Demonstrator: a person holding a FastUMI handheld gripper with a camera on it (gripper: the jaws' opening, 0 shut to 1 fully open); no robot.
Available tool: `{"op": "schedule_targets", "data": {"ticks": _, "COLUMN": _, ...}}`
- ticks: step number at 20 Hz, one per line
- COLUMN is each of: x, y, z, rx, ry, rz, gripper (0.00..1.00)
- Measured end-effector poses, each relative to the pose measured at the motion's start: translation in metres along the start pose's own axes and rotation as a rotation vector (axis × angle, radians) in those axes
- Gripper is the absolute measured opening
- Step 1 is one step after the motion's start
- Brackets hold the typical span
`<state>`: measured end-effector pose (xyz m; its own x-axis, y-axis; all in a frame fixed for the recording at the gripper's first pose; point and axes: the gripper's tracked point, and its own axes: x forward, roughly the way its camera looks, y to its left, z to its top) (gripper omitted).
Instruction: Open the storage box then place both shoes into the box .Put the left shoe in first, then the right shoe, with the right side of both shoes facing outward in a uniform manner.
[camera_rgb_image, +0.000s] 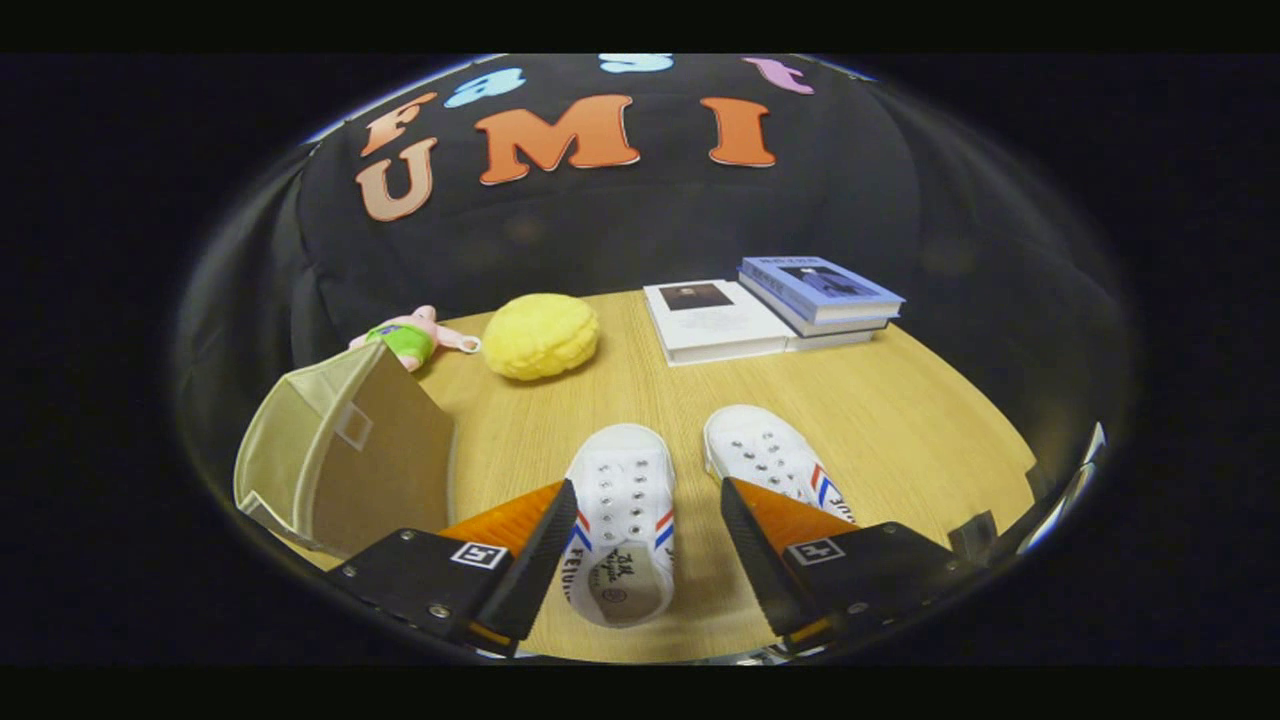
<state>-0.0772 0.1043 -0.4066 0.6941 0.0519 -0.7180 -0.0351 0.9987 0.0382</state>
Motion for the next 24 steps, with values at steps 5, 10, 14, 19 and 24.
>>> {"op": "schedule_targets", "data": {"ticks": 5, "x": 0.019, "y": -0.005, "z": -0.044, "rx": 0.031, "ry": 0.08, "rz": 0.006, "gripper": 0.64}}
{"op": "schedule_targets", "data": {"ticks": 10, "x": 0.03, "y": -0.001, "z": -0.063, "rx": 0.047, "ry": 0.114, "rz": 0.039, "gripper": 0.58}}
{"op": "schedule_targets", "data": {"ticks": 14, "x": 0.033, "y": 0.009, "z": -0.066, "rx": 0.069, "ry": 0.13, "rz": 0.11, "gripper": 0.39}}
{"op": "schedule_targets", "data": {"ticks": 19, "x": 0.034, "y": 0.004, "z": -0.061, "rx": 0.228, "ry": 0.137, "rz": 0.092, "gripper": 0.07}}
{"op": "schedule_targets", "data": {"ticks": 24, "x": 0.026, "y": 0.0, "z": -0.027, "rx": 0.191, "ry": 0.052, "rz": 0.037, "gripper": 0.0}}
